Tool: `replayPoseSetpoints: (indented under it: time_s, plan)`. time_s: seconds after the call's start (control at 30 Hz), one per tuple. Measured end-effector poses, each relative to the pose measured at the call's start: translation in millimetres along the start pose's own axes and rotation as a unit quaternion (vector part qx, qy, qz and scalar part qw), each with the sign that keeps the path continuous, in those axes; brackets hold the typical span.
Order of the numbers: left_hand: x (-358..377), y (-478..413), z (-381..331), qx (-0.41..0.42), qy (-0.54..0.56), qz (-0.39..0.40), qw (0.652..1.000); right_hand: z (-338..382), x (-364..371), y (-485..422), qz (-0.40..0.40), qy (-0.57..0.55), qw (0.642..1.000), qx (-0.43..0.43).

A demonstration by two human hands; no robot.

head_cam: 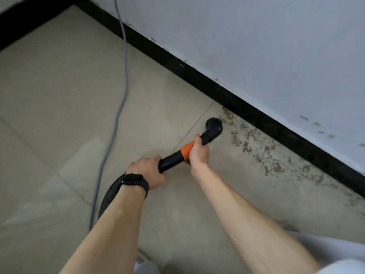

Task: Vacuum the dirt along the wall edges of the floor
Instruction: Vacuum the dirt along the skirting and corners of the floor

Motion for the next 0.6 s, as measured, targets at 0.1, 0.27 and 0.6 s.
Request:
replayPoseSetpoints:
  time_s: [0.1, 0.27, 0.6]
  plan:
    - [-3, 13, 15, -0.036, 0.013, 0.046, 0.998, -14, 2, 19, 0.018, 0.013, 1.000, 0.013]
    - [9, 31, 54, -0.102, -0.091, 0.175, 0.975, -80, 27, 74, 0.060, -0.022, 0.996, 0.063]
    - [41, 36, 29, -0.034, -0.147, 0.167, 0.974, -125, -9, 72, 0.011, -0.081, 0.989, 0.119]
Point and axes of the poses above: each hand's wrist, its own y-axis away from the middle knuckle, its own x-axis out of the palm, z = x × y, the point moved 8 cm from there along -y, towards the middle knuckle, and after that the axes turned 12 degrees about y, right-handed, at the moved point
